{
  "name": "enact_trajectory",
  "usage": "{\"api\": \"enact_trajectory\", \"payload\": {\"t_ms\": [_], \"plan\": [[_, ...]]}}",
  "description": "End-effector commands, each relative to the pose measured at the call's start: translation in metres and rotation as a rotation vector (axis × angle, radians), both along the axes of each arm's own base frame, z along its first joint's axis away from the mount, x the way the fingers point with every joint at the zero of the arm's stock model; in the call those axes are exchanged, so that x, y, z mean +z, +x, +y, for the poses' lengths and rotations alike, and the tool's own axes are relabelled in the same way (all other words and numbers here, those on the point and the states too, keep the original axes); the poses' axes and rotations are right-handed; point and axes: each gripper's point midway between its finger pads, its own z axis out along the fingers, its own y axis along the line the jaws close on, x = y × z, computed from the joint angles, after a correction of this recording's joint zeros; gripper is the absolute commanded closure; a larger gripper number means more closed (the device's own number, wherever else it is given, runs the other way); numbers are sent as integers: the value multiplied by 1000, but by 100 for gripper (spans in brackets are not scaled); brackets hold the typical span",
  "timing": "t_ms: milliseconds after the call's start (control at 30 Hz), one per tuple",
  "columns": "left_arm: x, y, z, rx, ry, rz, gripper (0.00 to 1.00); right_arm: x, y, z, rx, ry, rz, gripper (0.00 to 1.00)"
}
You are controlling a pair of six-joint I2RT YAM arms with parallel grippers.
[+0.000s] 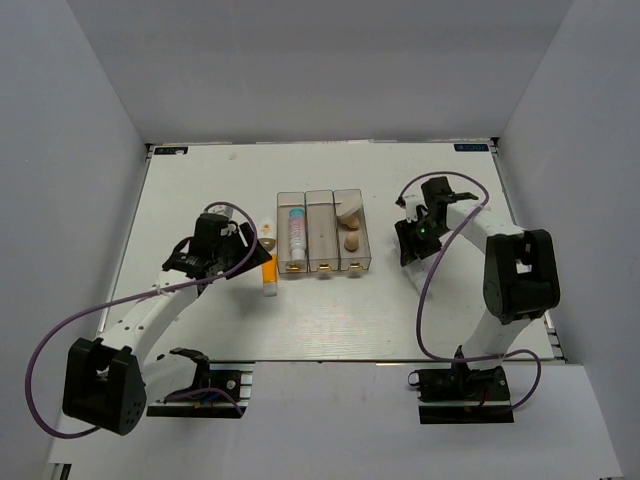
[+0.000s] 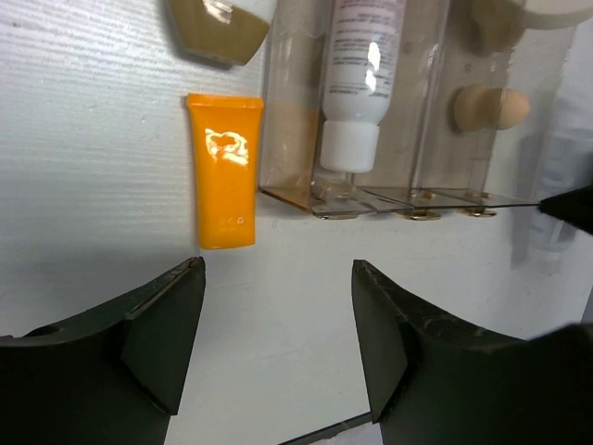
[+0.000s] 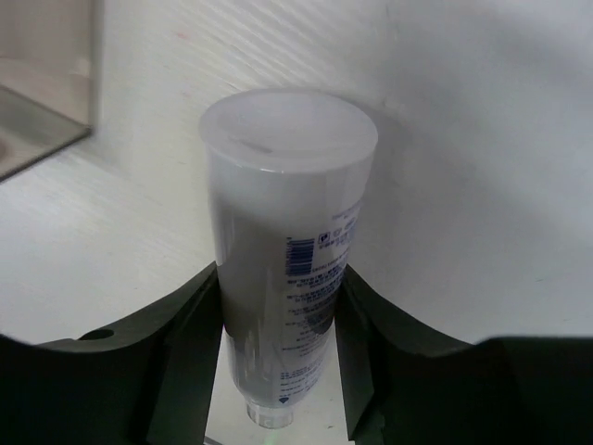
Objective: Organize the makeup
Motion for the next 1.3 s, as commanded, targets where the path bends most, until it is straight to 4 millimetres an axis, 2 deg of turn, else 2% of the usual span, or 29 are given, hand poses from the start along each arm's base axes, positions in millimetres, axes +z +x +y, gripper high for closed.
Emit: {"api": "enact_trajectory", "payload": {"t_ms": [0, 33, 67, 167, 200, 267, 300, 367, 400, 433, 467, 500, 600, 700, 833, 1100, 1200, 1267], "plan": [[-19, -6, 2, 9, 19, 57, 26, 81, 47, 28, 131, 147, -307, 100], [-21, -7, 2, 12, 21, 65, 26, 97, 50, 39, 173, 201, -347, 100], [-23, -7, 3, 13, 24, 71, 26, 120, 61, 47, 190, 237, -400, 100], [-30, -8, 6, 23, 43, 93, 26, 144, 63, 74, 244, 345, -400, 100], [-33, -8, 7, 28, 53, 98, 26, 162, 67, 86, 272, 393, -424, 100], [-37, -8, 10, 33, 67, 108, 26, 174, 68, 113, 304, 447, -430, 100], [-38, -8, 10, 33, 70, 110, 26, 178, 61, 136, 347, 481, -422, 100], [-42, -8, 11, 34, 76, 117, 26, 178, 65, 158, 329, 521, -390, 100], [-44, -9, 12, 37, 80, 119, 27, 187, 59, 181, 355, 553, -389, 100], [-45, -9, 12, 37, 81, 122, 26, 183, 66, 194, 336, 572, -378, 100], [-45, -8, 12, 40, 85, 124, 27, 185, 68, 204, 253, 604, -326, 100], [-45, -9, 13, 41, 86, 124, 27, 192, 66, 221, 244, 636, -314, 100], [-43, -11, 15, 52, 88, 119, 27, 187, 76, 255, 137, 682, -258, 100], [-41, -15, 17, 62, 84, 117, 27, 187, 83, 276, 44, 717, -220, 100], [-39, -21, 20, 79, 76, 109, 27, 180, 92, 288, -62, 743, -171, 100], [-42, -23, 17, 86, 51, 117, 27, 158, 82, 313, -129, 724, -103, 100], [-41, -20, 16, 85, 50, 116, 27, 153, 81, 321, -133, 703, -131, 96], [-40, -18, 15, 84, 48, 115, 26, 148, 81, 325, -135, 687, -139, 88]]}}
